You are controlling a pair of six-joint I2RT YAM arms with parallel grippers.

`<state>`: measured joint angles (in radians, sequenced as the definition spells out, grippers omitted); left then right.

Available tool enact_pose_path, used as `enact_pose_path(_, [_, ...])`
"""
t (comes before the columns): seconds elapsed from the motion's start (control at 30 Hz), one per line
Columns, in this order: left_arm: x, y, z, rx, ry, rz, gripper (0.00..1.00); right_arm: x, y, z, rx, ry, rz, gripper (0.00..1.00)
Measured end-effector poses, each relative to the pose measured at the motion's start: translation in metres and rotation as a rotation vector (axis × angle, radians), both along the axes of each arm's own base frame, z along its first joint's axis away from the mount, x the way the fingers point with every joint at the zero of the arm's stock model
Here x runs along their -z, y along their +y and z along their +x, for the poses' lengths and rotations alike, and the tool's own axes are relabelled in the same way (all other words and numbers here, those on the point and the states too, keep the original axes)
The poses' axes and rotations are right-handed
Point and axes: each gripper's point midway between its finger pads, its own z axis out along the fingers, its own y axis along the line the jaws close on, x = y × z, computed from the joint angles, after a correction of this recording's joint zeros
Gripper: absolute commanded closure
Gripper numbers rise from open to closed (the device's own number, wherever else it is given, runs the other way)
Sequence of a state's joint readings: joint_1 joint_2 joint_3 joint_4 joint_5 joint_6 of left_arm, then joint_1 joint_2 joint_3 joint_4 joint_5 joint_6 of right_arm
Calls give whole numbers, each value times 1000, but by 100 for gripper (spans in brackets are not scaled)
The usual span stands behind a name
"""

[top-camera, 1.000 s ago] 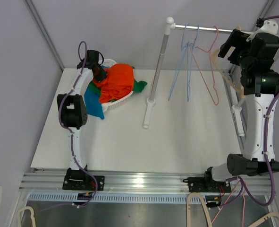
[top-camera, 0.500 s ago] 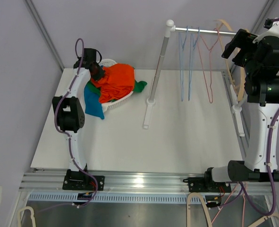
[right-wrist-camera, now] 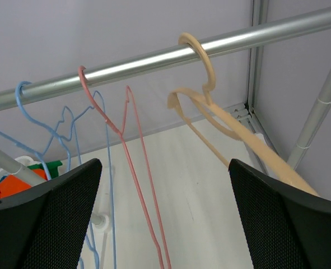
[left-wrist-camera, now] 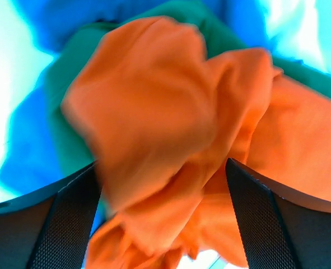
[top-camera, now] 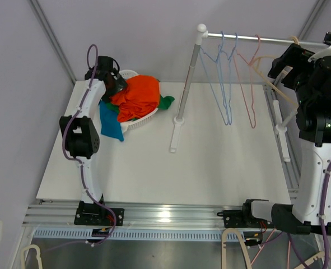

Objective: Remove the t-shirt from the hanger

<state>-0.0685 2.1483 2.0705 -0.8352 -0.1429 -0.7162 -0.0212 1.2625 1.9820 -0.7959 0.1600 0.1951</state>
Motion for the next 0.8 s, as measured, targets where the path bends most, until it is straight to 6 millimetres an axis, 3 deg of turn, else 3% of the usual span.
enact_pose_path(0.03, [-5,3,-7,-10,10,12,1,-1,0,-5,0,-8,5,0])
enact_pose_path(0.13, [-30,11,-23,-32,2,40,1,-3,1,-19,-1,-24,14,1])
enact_pose_path(0.3, [-101,21,-65,-79,-82,126,0,-1,4,-37,-10,-36,23,0])
enact_pose_path(0.37, [-134,12,-89,-69,-134,146,1,1,4,-43,-5,-37,36,0])
enact_pose_path(0.4, [-159,2,-111,-48,-177,151,1,3,3,-48,1,-34,45,0])
enact_pose_path(0.43, [-170,-7,-121,-22,-219,151,1,3,4,-51,2,-41,55,0])
enact_pose_path(0.47, [-172,-18,-137,11,-257,146,1,5,5,-54,0,-43,66,1])
enact_pose_path(0.53, [-154,-35,-185,116,-252,153,0,22,8,-66,-11,-23,83,1])
enact_pose_path(0.63, [-108,-59,-257,332,-234,122,1,52,15,-87,-40,-3,117,1])
enact_pose_path(0.7, [-94,-62,-290,427,-294,79,0,74,25,-101,-84,4,144,1])
enact_pose_path(0.8, [-112,-60,-327,511,-463,28,1,108,40,-124,-160,10,184,1])
